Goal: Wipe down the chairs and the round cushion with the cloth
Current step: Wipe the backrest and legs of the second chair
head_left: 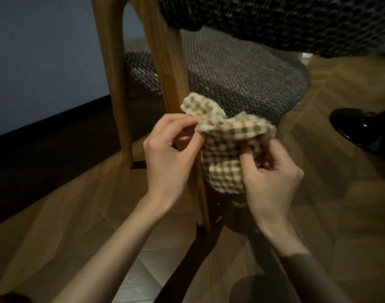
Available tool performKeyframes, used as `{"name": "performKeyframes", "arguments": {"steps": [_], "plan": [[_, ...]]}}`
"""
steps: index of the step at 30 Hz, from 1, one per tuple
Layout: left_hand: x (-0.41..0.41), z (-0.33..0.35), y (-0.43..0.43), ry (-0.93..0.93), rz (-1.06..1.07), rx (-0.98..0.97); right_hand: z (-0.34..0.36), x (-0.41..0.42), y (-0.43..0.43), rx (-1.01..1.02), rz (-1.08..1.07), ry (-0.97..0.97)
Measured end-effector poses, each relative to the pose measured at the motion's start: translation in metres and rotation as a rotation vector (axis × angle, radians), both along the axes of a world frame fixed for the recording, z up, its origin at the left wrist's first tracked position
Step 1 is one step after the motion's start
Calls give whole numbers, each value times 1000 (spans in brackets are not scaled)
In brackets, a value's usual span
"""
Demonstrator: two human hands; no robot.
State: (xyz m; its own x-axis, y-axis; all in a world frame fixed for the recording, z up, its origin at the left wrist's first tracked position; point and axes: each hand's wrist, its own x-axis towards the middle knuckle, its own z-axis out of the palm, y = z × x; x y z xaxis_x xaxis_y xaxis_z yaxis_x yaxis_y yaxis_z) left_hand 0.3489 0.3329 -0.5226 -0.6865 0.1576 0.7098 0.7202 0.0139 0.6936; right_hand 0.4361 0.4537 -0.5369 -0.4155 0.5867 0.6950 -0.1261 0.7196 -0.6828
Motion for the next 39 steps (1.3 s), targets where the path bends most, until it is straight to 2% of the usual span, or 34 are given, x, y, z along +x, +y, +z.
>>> {"name": "performKeyframes", "arguments": {"steps": [2, 3, 6, 8, 10, 13, 16, 19, 21, 23, 26, 27, 31, 34, 39], "plan": [[-4, 20, 6, 99, 20, -81, 16, 0, 10, -25, -65, 34], [-7, 29, 10, 147, 36, -183, 24, -5, 17, 0, -102, -8], [-14, 38, 21, 234, 88, -591, 35, -23, 28, 155, -56, -338], [-14, 35, 24, 253, 128, -709, 27, -30, 33, 342, 50, -548], [-12, 32, 24, 278, 172, -743, 19, -29, 39, 483, 64, -605], [-12, 33, 27, 301, 182, -711, 18, -31, 52, 566, 14, -449], [-11, 36, 28, 259, 124, -557, 20, -34, 72, 443, 250, -220], [-10, 37, 32, 244, 99, -474, 23, -35, 92, 513, 305, -213], [-9, 36, 40, 237, 86, -534, 24, -37, 105, 538, 273, -221], [-10, 34, 50, 242, 55, -645, 26, -42, 125, 467, 182, -212], [-13, 36, 64, 280, 55, -777, 29, -50, 150, 200, -23, -287], [-14, 38, 68, 301, 68, -805, 26, -53, 151, 136, -37, -325], [-19, 42, 77, 350, 118, -870, 15, -54, 128, 136, 56, -354], [-20, 42, 83, 365, 131, -889, 14, -61, 134, 124, -5, -410], [-24, 43, 95, 469, 177, -933, 9, -71, 140, 18, -30, -246]]}}
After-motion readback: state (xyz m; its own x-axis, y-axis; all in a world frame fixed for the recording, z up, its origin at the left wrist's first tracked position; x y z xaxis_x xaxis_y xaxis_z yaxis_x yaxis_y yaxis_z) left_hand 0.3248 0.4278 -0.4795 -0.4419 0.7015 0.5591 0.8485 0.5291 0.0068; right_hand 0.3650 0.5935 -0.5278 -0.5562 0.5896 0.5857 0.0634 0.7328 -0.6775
